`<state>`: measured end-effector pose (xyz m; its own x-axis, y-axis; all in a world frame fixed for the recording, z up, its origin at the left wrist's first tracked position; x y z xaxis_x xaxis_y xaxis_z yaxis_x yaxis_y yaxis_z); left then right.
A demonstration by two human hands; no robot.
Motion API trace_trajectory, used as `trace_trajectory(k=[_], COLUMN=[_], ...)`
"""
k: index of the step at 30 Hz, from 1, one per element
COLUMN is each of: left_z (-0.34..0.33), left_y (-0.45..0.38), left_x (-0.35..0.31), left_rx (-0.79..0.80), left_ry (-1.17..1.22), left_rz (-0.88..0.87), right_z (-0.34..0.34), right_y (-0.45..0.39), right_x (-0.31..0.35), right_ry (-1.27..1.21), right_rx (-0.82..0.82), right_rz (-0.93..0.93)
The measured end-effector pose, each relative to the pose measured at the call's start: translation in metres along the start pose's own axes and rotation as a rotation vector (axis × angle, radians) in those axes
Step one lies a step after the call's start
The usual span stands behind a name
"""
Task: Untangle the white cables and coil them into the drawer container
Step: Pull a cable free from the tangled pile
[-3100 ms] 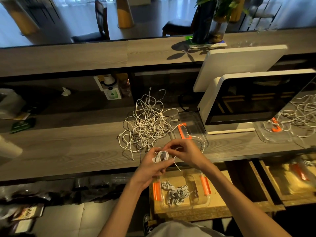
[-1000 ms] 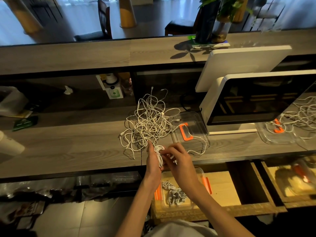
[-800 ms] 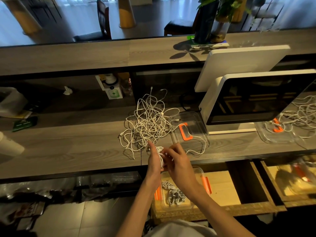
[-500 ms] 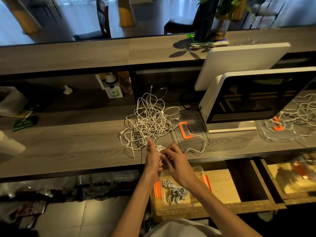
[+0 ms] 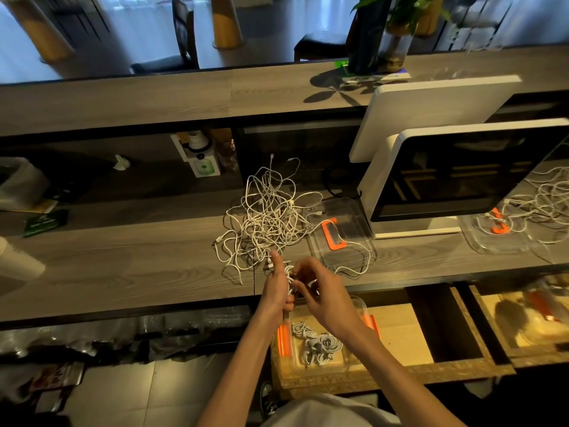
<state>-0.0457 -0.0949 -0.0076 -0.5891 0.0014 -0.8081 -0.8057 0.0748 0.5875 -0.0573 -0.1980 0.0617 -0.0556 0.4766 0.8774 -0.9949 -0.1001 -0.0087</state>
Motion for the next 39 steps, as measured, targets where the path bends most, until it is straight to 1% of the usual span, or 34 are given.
trace_trajectory(k=[3,6,10,13,15,17,20,24,25,28,31,32,34,36,39], left_z=[0.0,-0.003,-0.001,0.002,0.001,0.002,0.0,-0.005,-0.006,-0.008,-0.014,-0.017,-0.022,-0.029,-0.034], left_y=[-0.002,-0.002,-0.005,-0.008,-0.01,-0.011,-0.009,-0.008,-0.009,-0.014,-0.017,-0.017,-0.021,-0.02,-0.023], left_x=[0.006,0.009,0.013,0.015,0.017,0.019,0.019,0.026,0.031,0.041,0.053,0.057,0.07,0.081,0.107], left_rx=[-0.001,0.008,-0.004,-0.037,-0.039,-0.047,-0.036,0.018,0.033,0.081,0.141,0.151,0.167,0.173,0.162], left_ry=[0.022,0.027,0.031,0.028,0.025,0.043,0.083,0.143,0.159,0.199,0.187,0.173,0.132,0.097,0.077], left_rz=[0.013,0.037,0.034,0.042,0.052,0.052,0.063,0.098,0.114,0.13,0.149,0.157,0.175,0.204,0.251], right_z=[-0.001,0.003,0.001,0.0,0.0,-0.001,-0.006,-0.015,-0.015,-0.004,0.004,0.003,-0.006,-0.016,-0.022], right_y=[0.002,0.004,0.005,0.005,0.005,0.004,0.003,0.002,0.003,0.005,0.01,0.011,0.015,0.019,0.032], right_x=[0.006,0.005,-0.003,-0.012,-0.021,-0.026,-0.027,-0.045,-0.051,-0.062,-0.077,-0.084,-0.095,-0.111,-0.148], right_ry=[0.04,0.06,0.029,0.052,0.025,-0.007,-0.005,-0.006,-0.017,-0.143,-0.258,-0.239,-0.167,-0.154,-0.19], right_rx=[0.012,-0.023,-0.038,-0.092,-0.12,-0.114,-0.059,0.078,0.091,0.027,-0.03,-0.022,0.054,0.113,0.071], right_rz=[0.057,0.078,0.032,-0.008,-0.055,-0.066,-0.047,-0.106,-0.123,-0.168,-0.259,-0.28,-0.307,-0.34,-0.444])
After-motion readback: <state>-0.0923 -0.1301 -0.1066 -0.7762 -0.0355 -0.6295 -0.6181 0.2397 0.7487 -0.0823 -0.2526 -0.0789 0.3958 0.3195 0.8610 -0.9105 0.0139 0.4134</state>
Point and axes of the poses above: each hand's wrist, its own y-axis away from the middle knuckle, its own z-axis out of the back of the hand, x = y × z, the point moved 10 cm from there along -y, towards the middle knuckle, and after that the axes turned 5 degrees about -z, right-handed, at the moved point
